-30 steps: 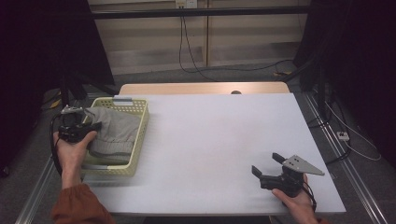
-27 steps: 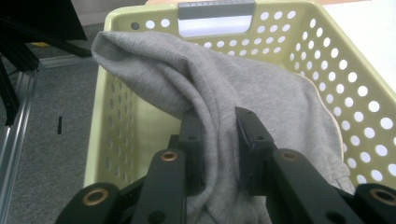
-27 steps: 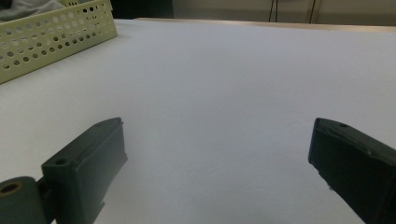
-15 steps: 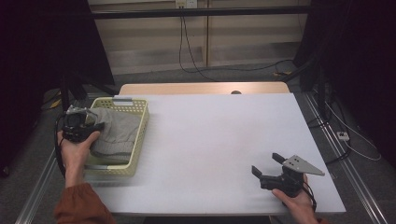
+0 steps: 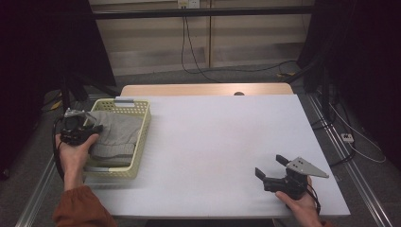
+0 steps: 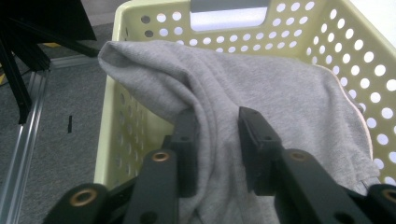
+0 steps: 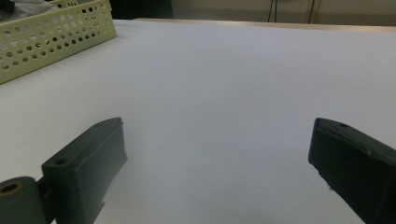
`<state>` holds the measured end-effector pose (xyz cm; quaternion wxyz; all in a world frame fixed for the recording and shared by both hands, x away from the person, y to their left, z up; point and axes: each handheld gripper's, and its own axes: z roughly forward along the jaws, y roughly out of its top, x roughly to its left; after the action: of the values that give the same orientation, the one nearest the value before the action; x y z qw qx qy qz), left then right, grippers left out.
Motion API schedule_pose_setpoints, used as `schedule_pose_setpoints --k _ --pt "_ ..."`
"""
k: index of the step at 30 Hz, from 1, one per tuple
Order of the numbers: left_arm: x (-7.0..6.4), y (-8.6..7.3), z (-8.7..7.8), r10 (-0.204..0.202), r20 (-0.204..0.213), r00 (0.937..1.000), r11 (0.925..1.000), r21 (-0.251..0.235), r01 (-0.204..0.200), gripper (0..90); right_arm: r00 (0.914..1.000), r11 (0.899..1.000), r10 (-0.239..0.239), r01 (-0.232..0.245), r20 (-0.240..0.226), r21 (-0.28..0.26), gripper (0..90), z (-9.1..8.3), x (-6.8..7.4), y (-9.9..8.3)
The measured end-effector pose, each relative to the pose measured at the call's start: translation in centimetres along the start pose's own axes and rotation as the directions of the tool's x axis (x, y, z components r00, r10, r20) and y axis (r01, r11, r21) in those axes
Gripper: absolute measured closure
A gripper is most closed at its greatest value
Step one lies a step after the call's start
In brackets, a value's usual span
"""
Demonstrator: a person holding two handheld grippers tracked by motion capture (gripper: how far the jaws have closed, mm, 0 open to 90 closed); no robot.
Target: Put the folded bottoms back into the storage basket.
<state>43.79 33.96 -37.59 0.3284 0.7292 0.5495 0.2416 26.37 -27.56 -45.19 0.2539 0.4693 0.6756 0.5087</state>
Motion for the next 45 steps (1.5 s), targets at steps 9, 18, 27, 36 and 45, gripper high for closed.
schedule_pose_setpoints --k 9,18,27,36,45 --pt "0.6 -0.4 0.3 -0.041 -0.017 0.9990 0.9991 0.007 0.042 69.3 1.0000 1.000 0.000 0.000 0.000 0.001 3.4 0.0 0.0 0.0" --pt "0.5 -0.2 -0.3 -0.027 -0.031 0.9992 0.9985 -0.048 0.025 49.7 1.0000 1.000 0.001 -0.001 0.000 0.001 3.4 0.0 0.0 0.0" --pt "-1.6 1.3 -0.6 0.000 0.070 0.9975 0.9974 -0.072 0.005 41.8 1.0000 1.000 0.001 -0.001 -0.001 0.000 3.4 0.0 0.0 0.0" --pt "-3.6 1.6 1.0 -0.017 0.161 0.9867 0.9987 -0.045 0.025 48.2 1.0000 1.000 0.001 -0.001 -0.003 0.000 3.4 0.0 0.0 0.0" --pt "-5.4 1.5 2.9 0.065 0.158 0.9853 0.9971 0.028 -0.071 79.0 1.0000 1.000 0.001 -0.001 -0.003 -0.001 3.4 0.0 0.0 0.0"
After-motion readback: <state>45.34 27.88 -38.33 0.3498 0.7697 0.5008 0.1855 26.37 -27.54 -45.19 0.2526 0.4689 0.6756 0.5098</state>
